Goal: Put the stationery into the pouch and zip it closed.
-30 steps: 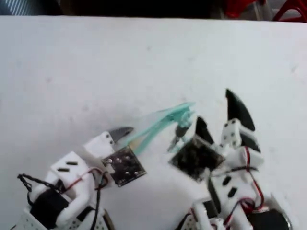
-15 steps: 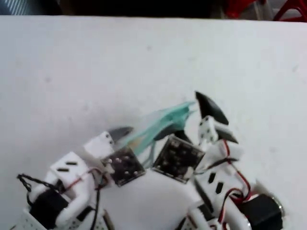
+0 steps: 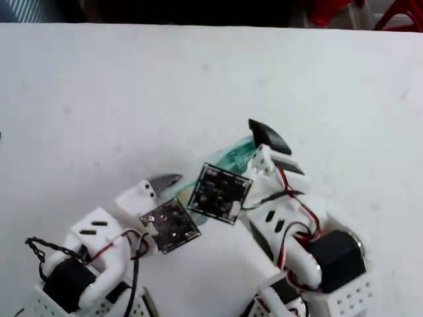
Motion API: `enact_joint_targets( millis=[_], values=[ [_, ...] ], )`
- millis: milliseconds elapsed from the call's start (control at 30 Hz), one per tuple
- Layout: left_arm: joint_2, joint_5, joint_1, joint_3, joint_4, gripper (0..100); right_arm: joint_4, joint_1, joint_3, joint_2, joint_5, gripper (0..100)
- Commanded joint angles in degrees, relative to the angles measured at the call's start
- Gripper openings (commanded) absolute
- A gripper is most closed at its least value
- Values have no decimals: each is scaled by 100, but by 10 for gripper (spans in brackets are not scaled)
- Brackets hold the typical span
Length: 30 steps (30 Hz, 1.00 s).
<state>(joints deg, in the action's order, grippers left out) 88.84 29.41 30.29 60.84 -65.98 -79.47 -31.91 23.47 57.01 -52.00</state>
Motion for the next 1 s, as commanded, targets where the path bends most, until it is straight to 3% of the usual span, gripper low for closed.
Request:
enact_joint_targets(
  millis=[0, 67, 133, 200, 433, 500, 567, 667, 800, 967],
  values=[
    [92, -18, 92, -79, 105, 23, -48, -75, -519, -277, -457, 261],
    [92, -26, 92, -79, 123, 23, -215, -145, -738, -321, -738, 170],
    [92, -44, 84, -79, 132, 23, -295, -145, -809, -286, -826, 15],
    [92, -44, 92, -79, 141, 23, -418, -75, -721, -286, -826, 46],
    [92, -62, 57, -70, 220, 31, -532, -435, -114, -136, -826, 21],
    [92, -273, 48, -70, 229, 81, -505, -558, -70, 31, -703, 21],
    [92, -1046, 40, -70, 202, 190, -444, -505, -97, 110, -510, 20],
    [92, -2277, -435, -132, 35, 290, -277, -75, -62, 127, -422, 20],
    [92, -2356, -1349, -396, 141, 292, -251, 549, -62, 127, -422, 20],
    [92, -2655, -2044, -651, 149, 295, -251, 646, -62, 127, -105, 20]
  ],
)
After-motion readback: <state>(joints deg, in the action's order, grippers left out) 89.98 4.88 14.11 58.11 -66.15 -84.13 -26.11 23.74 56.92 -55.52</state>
